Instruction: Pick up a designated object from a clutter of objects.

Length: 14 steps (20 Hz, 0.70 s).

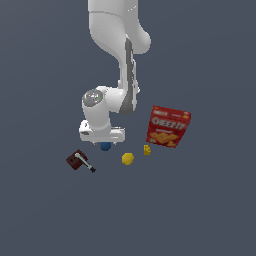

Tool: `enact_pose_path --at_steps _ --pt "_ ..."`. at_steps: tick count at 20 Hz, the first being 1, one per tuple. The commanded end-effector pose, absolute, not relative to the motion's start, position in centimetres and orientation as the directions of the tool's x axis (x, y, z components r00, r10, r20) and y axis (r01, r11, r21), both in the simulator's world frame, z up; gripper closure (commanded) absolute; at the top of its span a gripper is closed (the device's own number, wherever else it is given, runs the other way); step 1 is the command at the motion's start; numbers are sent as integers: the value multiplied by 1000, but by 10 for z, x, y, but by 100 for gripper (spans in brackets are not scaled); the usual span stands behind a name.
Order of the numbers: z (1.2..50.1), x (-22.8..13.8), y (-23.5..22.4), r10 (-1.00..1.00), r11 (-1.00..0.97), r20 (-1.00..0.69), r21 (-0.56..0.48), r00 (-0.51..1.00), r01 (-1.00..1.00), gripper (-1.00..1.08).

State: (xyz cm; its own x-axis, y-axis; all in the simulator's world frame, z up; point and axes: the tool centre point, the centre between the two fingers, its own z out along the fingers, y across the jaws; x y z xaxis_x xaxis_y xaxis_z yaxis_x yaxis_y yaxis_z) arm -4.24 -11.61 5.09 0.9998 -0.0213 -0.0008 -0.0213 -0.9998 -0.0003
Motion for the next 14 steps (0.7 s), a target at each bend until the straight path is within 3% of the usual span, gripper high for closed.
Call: enact_pose_path --at_steps 1,7,8,14 --pt "40 -43 -116 -21 -1000 0 0 1000 -21 -92" --pt "31 -42 -116 -21 -1000 0 0 1000 -21 -92" --pt "31 -42 -116 -21 -1000 0 0 1000 -21 108" --pt "31 -42 -116 -21 -1000 0 0 1000 -21 108"
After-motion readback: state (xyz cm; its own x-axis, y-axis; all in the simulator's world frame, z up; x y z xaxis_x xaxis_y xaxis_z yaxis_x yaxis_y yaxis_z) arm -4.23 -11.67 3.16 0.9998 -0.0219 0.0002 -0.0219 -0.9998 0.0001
